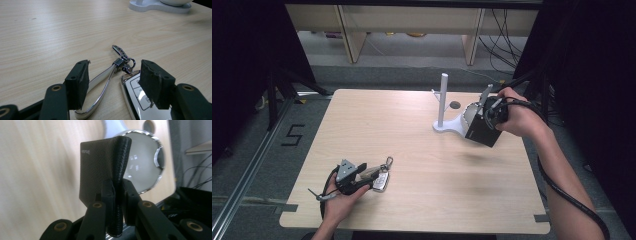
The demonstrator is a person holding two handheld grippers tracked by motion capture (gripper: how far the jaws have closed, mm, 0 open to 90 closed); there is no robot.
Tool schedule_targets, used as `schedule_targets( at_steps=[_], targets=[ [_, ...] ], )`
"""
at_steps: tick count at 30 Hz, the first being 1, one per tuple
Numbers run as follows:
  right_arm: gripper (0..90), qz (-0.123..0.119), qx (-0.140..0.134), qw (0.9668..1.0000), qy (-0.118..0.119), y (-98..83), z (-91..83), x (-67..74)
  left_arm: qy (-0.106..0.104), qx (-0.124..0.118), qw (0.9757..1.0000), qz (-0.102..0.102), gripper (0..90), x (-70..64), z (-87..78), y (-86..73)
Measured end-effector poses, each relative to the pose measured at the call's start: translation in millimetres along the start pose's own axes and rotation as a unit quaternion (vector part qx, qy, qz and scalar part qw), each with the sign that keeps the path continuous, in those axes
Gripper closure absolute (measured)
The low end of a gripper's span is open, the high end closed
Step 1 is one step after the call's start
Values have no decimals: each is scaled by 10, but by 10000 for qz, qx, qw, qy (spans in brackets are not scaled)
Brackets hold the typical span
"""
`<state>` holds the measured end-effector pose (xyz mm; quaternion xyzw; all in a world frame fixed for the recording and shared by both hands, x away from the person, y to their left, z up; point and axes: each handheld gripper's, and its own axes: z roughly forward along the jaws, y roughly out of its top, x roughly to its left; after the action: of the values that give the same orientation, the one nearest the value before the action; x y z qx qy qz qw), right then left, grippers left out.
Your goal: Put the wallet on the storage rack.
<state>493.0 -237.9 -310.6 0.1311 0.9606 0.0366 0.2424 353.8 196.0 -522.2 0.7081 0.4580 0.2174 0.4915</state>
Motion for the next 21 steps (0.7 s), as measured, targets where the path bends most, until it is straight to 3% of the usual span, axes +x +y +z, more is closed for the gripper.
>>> schedule_targets(
  at_steps=[2, 4, 9, 10, 11, 13, 15, 17, 19, 21],
  targets=[
    [830, 117, -34, 9999, -59, 6, -41, -32, -8, 6, 10000, 4, 400, 0, 0, -1],
    [830, 18, -105, 9997, -233, 3, -54, -82, -2, 12, 10000, 6, 400, 1, 1, -2],
    [830, 33, -141, 9990, -433, 19, -73, -140, 10, 25, 10000, 3, 400, -1, 1, -6],
    [830, -87, -167, 9985, -512, 20, -63, -164, 10, 25, 10000, 3, 400, -1, 2, -6],
    [830, 82, -147, 9984, -535, 27, -63, -151, 10, 25, 10000, 2, 400, -1, 2, -7],
    [830, -69, -181, 9973, -713, 41, -16, -190, 8, 23, 10000, 3, 400, -1, 1, -7],
    [830, -139, -202, 9970, -739, 39, 6, -205, 9, 22, 10000, 8, 400, 1, 0, -7],
    [829, 26, -125, 9972, -735, 43, 45, -202, -1, 27, 10000, 14, 400, 4, -2, -8],
    [829, -131, -131, 9969, -761, 38, 102, -243, -1, 31, 10000, 24, 400, 7, -5, -8],
    [829, -81, -109, 9965, -831, 22, 142, -257, -2, 29, 10000, 15, 400, 7, -4, -8]
  ],
)
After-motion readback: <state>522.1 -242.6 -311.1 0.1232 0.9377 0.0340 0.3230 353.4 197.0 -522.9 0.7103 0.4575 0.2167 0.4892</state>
